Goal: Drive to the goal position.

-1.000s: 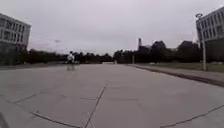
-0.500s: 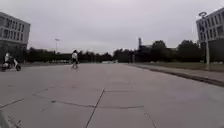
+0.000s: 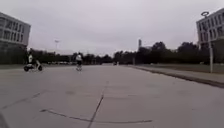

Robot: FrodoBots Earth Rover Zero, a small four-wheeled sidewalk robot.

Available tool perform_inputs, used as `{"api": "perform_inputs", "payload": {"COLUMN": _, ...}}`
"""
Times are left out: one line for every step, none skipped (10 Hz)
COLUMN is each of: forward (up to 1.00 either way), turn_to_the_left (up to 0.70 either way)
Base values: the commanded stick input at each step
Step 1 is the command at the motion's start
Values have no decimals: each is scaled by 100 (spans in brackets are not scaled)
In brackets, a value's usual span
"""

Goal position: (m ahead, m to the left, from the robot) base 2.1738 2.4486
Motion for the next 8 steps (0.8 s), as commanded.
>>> {"api": "perform_inputs", "payload": {"forward": 70, "turn_to_the_left": 0}}
{"api": "perform_inputs", "payload": {"forward": 70, "turn_to_the_left": 0}}
{"api": "perform_inputs", "payload": {"forward": 70, "turn_to_the_left": 0}}
{"api": "perform_inputs", "payload": {"forward": 70, "turn_to_the_left": 0}}
{"api": "perform_inputs", "payload": {"forward": 70, "turn_to_the_left": 0}}
{"api": "perform_inputs", "payload": {"forward": 70, "turn_to_the_left": 0}}
{"api": "perform_inputs", "payload": {"forward": 70, "turn_to_the_left": 0}}
{"api": "perform_inputs", "payload": {"forward": 70, "turn_to_the_left": 0}}
